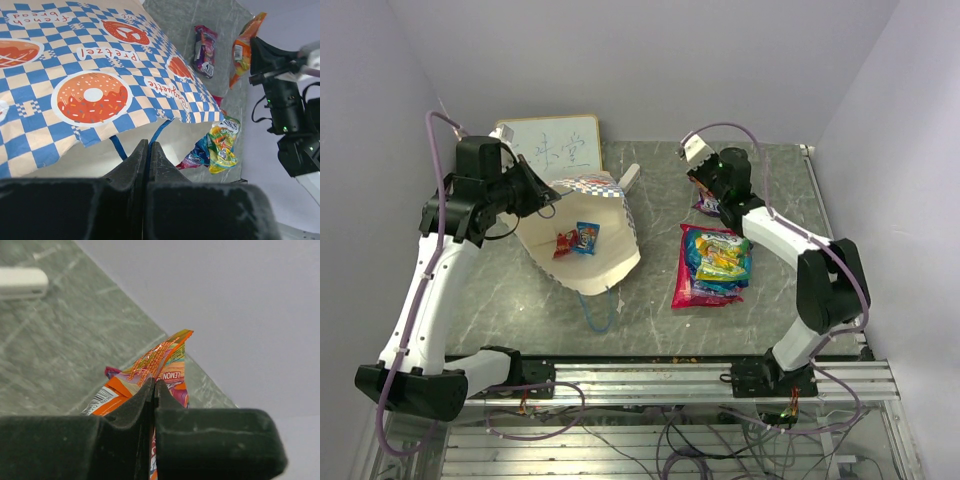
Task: Take the snacks out of the paper bag
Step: Place the snack at the center of the board.
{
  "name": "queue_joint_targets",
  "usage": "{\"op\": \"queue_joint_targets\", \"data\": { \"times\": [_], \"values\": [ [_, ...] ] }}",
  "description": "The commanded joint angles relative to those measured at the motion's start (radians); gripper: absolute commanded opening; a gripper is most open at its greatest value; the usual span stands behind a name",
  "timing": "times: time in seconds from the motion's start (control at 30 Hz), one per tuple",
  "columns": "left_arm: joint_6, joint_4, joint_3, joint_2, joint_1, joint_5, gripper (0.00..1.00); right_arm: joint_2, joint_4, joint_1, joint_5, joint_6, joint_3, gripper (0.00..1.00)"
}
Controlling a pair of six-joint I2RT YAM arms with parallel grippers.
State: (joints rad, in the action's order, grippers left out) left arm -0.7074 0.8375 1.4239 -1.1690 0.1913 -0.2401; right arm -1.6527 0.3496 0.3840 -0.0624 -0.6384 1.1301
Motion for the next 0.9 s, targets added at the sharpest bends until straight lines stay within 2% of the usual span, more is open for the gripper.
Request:
{"op": "queue_joint_targets", "data": {
  "times": [0.0, 0.17, 0.43, 0.87],
  "values": [
    [0.023, 0.008, 0.035, -0.004, -0.006, -0.022, 0.07, -0.057, 0.067, -0.024, -0.012, -0.109, 0.06, 0.0],
    [0.016, -0.003, 0.024, 0.004, -0.006, -0.043, 0.07, -0.146, 0.094, -0.038, 0.009, -0.134, 0.052, 0.0],
    [0.006, -0.07, -0.011, 0.019, -0.006, -0.158, 0.07, -0.285, 0.123, -0.044, 0.035, -0.118, 0.061, 0.0],
    [-0.011, -0.078, -0.044, 0.059, -0.006, -0.202, 0.07, -0.363, 0.163, -0.059, 0.1, 0.055, 0.014, 0.0]
  ]
}}
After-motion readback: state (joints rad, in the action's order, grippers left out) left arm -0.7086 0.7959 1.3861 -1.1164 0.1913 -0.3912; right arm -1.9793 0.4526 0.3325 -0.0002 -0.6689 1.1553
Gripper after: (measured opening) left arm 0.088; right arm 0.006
